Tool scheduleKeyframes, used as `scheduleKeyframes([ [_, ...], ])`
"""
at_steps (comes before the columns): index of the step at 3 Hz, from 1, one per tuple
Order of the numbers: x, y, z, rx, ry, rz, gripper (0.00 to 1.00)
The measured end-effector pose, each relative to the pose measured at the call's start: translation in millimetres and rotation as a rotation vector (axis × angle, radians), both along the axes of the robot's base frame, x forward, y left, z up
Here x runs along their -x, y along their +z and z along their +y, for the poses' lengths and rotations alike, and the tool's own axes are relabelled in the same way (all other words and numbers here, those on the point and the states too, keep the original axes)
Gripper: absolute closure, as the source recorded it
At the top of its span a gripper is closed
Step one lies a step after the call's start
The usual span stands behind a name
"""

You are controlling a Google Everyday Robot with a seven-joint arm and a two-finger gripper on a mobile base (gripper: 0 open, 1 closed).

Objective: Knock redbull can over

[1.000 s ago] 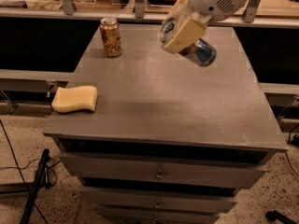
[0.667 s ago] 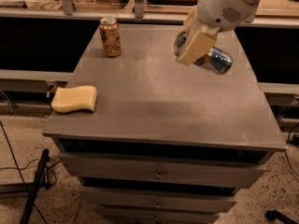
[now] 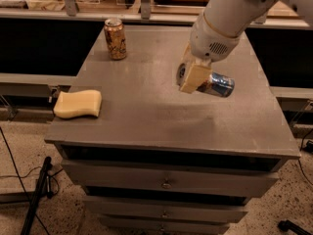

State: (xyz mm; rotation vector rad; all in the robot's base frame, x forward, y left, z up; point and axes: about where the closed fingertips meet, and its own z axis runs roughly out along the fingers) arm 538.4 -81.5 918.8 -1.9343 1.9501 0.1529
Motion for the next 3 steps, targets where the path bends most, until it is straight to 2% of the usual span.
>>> scheduleKeyframes([
  [1, -1.0, -21.6, 6.1, 0.022, -0.007, 0.032, 0.85],
  [3, -5.5, -43.4, 21.7, 0.014, -0.02, 0.066, 0.39],
])
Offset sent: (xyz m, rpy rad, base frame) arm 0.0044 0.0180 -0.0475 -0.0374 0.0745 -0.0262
